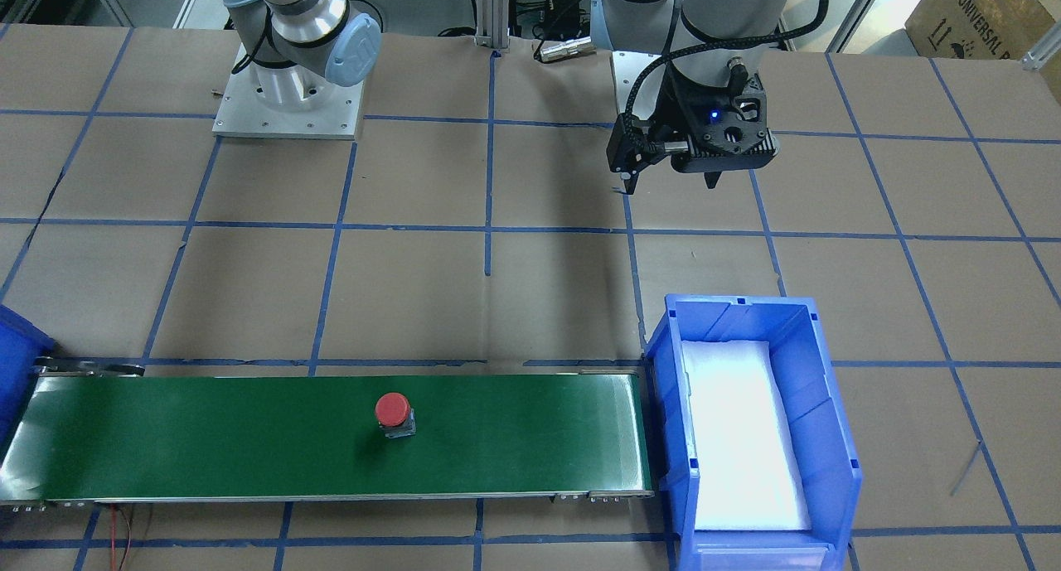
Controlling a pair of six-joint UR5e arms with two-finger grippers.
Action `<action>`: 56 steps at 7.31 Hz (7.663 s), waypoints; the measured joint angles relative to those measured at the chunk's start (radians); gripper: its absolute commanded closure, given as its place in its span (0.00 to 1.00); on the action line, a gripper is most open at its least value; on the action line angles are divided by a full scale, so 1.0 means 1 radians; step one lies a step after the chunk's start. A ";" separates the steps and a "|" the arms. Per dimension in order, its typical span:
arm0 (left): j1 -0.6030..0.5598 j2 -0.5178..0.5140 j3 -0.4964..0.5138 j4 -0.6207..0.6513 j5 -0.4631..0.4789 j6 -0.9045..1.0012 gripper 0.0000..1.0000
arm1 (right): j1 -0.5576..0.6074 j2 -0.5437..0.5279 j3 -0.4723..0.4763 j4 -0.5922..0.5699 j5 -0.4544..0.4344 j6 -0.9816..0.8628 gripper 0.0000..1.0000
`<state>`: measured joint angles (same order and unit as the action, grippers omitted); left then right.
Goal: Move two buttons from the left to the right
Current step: 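Carry the yellow button into the blue bin with the right gripper, then release the yellow button in the bin and lift the right gripper, then move the right gripper back over the belt toward the red button, then lower the right gripper onto the red button and grasp it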
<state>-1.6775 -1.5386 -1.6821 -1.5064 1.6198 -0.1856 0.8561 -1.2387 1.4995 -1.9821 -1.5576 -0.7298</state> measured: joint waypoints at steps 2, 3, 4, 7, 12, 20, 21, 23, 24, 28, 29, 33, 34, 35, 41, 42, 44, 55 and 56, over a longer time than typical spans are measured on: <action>0.000 0.000 -0.002 0.000 0.000 0.000 0.00 | -0.036 0.076 -0.004 -0.052 0.018 -0.031 0.73; 0.000 0.000 -0.002 0.001 0.000 0.000 0.00 | -0.044 0.122 -0.007 -0.088 0.021 -0.033 0.73; 0.000 -0.001 -0.003 0.001 -0.001 0.000 0.00 | -0.047 0.159 -0.006 -0.118 0.023 -0.029 0.73; 0.000 -0.003 -0.004 0.002 -0.003 0.000 0.00 | -0.049 0.213 0.005 -0.151 0.062 0.010 0.70; -0.001 -0.003 -0.005 0.002 -0.002 0.000 0.00 | -0.049 0.205 0.014 -0.152 0.059 0.022 0.00; -0.001 -0.002 -0.004 0.002 0.000 0.001 0.00 | 0.151 -0.127 0.078 0.051 0.011 0.107 0.00; -0.001 -0.002 -0.004 0.002 0.000 0.000 0.00 | 0.242 -0.127 0.080 0.053 0.006 0.224 0.00; -0.001 -0.001 -0.004 0.002 0.000 0.000 0.00 | 0.395 -0.107 0.083 0.058 0.001 0.415 0.00; -0.001 -0.001 -0.004 0.002 0.000 0.001 0.00 | 0.440 -0.072 0.083 0.059 0.005 0.466 0.00; -0.001 0.000 -0.003 0.002 0.000 0.002 0.00 | 0.472 0.018 0.086 0.049 0.024 0.468 0.00; -0.001 0.000 -0.002 0.002 0.000 0.002 0.00 | 0.472 0.026 0.086 0.048 0.028 0.454 0.00; -0.001 0.000 -0.002 0.002 0.000 0.002 0.00 | 0.472 0.041 0.078 0.044 0.029 0.442 0.00; -0.001 0.000 -0.002 0.002 0.000 0.002 0.00 | 0.472 0.042 0.078 0.044 0.029 0.442 0.00; -0.001 0.000 -0.002 0.002 0.000 0.002 0.00 | 0.472 0.042 0.078 0.044 0.028 0.441 0.00; 0.000 0.000 0.000 0.002 0.000 0.002 0.00 | 0.472 0.034 0.071 0.042 0.028 0.451 0.00; 0.000 0.000 0.000 0.002 0.000 0.002 0.00 | 0.472 0.034 0.069 0.030 0.028 0.457 0.00; -0.001 0.000 -0.001 0.002 0.000 0.002 0.00 | 0.491 0.031 0.065 0.001 0.028 0.484 0.00; 0.000 0.000 -0.004 0.002 0.002 0.003 0.00 | 0.580 0.091 0.056 -0.076 0.014 0.565 0.00; 0.000 0.000 -0.004 0.002 0.002 0.003 0.00 | 0.580 0.096 0.059 -0.076 0.014 0.562 0.00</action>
<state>-1.6775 -1.5386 -1.6858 -1.5048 1.6214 -0.1826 1.4358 -1.1431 1.5585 -2.0585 -1.5432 -0.1675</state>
